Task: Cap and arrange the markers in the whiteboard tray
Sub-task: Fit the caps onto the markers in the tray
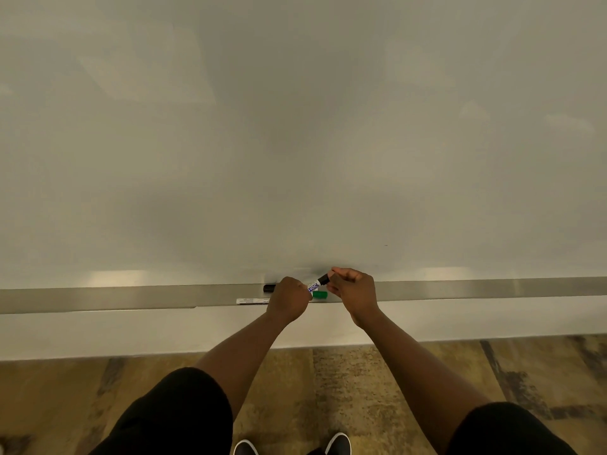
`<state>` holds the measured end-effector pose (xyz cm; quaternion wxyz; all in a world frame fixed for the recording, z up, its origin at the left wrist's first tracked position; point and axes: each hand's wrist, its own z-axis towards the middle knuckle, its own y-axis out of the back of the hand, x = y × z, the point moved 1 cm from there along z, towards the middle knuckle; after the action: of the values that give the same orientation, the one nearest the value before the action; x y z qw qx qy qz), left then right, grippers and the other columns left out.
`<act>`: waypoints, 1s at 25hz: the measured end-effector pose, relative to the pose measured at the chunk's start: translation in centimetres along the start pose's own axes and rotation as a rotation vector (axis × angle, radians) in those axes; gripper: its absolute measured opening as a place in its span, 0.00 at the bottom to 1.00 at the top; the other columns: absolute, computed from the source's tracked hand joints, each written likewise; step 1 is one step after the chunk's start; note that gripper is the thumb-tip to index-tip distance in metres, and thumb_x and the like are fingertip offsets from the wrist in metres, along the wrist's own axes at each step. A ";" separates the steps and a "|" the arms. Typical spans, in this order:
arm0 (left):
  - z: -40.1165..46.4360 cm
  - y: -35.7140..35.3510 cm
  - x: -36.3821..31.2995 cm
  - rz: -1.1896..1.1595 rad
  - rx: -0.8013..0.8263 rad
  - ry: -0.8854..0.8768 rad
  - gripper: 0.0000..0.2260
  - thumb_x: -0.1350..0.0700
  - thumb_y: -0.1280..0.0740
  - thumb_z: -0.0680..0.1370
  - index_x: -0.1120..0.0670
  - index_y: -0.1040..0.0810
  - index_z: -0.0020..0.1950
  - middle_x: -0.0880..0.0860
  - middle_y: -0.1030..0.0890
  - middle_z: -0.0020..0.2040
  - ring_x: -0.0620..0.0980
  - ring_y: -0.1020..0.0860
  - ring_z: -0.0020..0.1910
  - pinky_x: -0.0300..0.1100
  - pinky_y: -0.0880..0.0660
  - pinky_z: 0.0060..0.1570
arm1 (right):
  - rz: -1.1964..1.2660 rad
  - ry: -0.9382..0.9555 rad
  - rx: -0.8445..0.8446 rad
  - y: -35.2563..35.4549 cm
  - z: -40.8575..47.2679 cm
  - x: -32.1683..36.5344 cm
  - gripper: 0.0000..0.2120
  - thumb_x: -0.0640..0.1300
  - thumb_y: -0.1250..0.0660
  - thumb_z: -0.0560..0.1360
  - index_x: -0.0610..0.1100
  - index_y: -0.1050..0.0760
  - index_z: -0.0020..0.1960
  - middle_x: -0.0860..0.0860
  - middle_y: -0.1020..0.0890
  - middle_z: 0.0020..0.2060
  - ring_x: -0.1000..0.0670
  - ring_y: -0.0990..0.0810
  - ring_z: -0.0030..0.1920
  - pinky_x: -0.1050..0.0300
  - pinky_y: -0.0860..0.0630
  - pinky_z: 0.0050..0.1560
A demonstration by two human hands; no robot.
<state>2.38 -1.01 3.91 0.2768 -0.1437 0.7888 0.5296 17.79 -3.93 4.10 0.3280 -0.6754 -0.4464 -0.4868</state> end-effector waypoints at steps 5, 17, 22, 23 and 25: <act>0.6 0.3 -0.2 0.005 0.067 -0.002 0.12 0.58 0.38 0.79 0.64 0.19 0.55 0.63 0.17 0.52 0.59 0.20 0.49 0.48 0.24 0.48 | -0.103 -0.002 0.094 0.9 0.5 0.3 0.05 0.39 0.30 0.75 0.41 0.22 0.50 0.41 0.15 0.45 0.45 0.14 0.44 0.50 0.17 0.50; 1.3 -2.1 -1.7 -0.294 -0.010 -0.051 0.06 0.61 0.32 0.75 0.59 0.16 0.46 0.59 0.15 0.43 0.55 0.19 0.41 0.43 0.24 0.42 | -0.172 -0.028 0.085 2.2 1.4 -0.3 0.10 0.44 0.27 0.72 0.44 0.22 0.51 0.48 0.15 0.42 0.47 0.17 0.43 0.54 0.20 0.46; 2.0 -2.1 -0.7 0.184 -0.023 -0.096 0.13 0.59 0.35 0.75 0.53 0.21 0.59 0.53 0.20 0.58 0.54 0.24 0.58 0.51 0.28 0.61 | -0.606 0.317 0.134 3.7 2.4 0.7 0.13 0.45 0.30 0.74 0.49 0.24 0.58 0.54 0.18 0.46 0.56 0.20 0.44 0.66 0.27 0.46; 2.1 -2.1 -0.5 0.284 -0.007 -0.103 0.14 0.58 0.36 0.75 0.52 0.23 0.61 0.52 0.21 0.59 0.54 0.25 0.59 0.50 0.30 0.61 | -0.702 0.384 0.171 4.2 2.6 0.8 0.13 0.44 0.30 0.74 0.47 0.23 0.59 0.52 0.18 0.47 0.53 0.21 0.46 0.63 0.27 0.49; 2.4 -2.2 -0.2 0.403 0.002 -0.118 0.16 0.58 0.37 0.75 0.51 0.24 0.62 0.52 0.22 0.59 0.54 0.25 0.59 0.50 0.32 0.60 | -0.881 0.483 0.269 5.1 3.1 0.5 0.13 0.40 0.32 0.75 0.47 0.22 0.59 0.47 0.17 0.51 0.47 0.21 0.50 0.56 0.25 0.53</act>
<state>4.36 0.32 1.65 0.2112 0.0487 0.7846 0.5809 23.63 -3.04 3.61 0.2696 -0.2434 -0.6586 -0.6590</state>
